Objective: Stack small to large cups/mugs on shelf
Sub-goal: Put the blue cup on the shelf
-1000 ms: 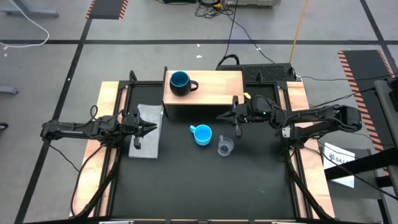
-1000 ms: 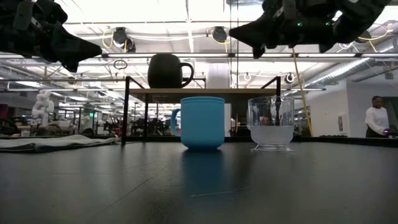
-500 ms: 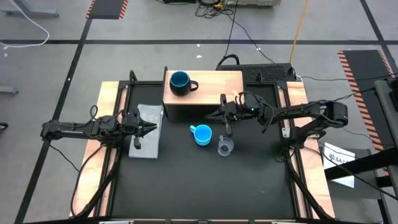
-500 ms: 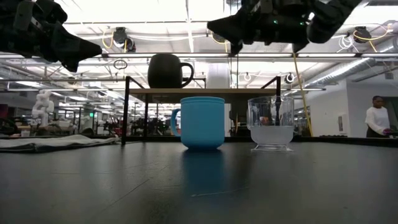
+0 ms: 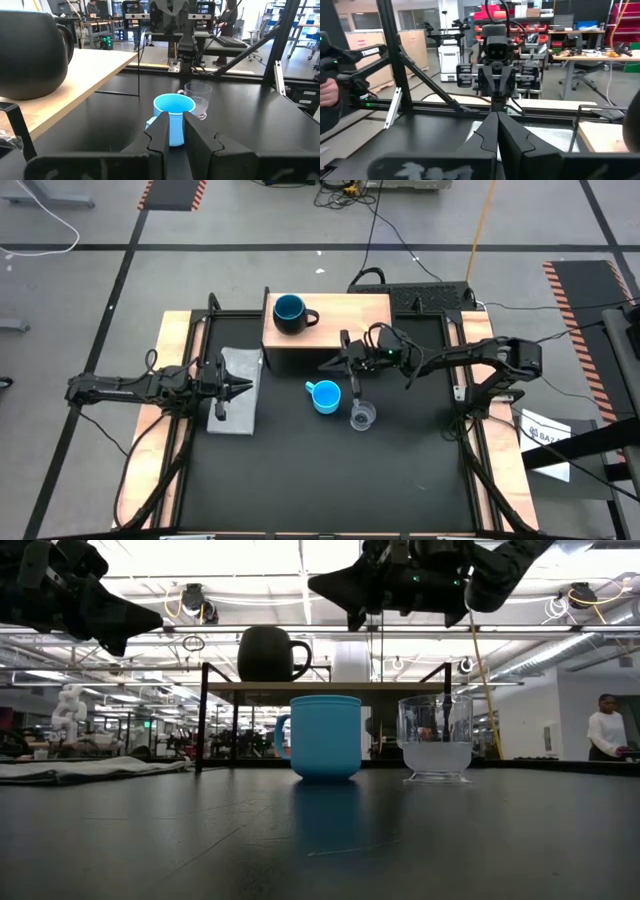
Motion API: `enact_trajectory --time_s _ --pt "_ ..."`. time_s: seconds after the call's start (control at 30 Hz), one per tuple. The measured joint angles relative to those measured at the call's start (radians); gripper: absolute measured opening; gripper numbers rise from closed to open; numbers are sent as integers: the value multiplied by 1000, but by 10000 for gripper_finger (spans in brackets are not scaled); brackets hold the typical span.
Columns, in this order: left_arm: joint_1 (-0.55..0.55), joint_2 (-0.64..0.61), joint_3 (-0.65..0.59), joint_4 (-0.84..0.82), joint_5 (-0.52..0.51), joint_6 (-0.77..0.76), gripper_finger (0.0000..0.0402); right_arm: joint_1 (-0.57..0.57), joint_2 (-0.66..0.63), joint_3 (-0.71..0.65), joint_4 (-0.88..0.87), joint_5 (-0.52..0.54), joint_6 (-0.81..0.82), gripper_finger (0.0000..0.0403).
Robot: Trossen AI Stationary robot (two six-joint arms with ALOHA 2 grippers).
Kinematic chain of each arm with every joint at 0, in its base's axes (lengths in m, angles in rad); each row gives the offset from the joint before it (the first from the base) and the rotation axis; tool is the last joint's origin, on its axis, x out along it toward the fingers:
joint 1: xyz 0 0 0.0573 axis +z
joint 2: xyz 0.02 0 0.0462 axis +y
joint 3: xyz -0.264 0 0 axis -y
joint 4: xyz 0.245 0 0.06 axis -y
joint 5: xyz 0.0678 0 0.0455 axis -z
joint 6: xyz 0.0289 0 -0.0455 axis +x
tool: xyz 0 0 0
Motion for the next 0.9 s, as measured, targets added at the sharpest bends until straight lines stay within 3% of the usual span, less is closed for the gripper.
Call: enact_trajectory --time_s 0.67,0.9 --pt "0 0 0 1 3 23 56 -6 3 5 -24 12 23 0" --pt "0 0 0 0 3 20 56 -35 3 181 -441 39 -39 0"
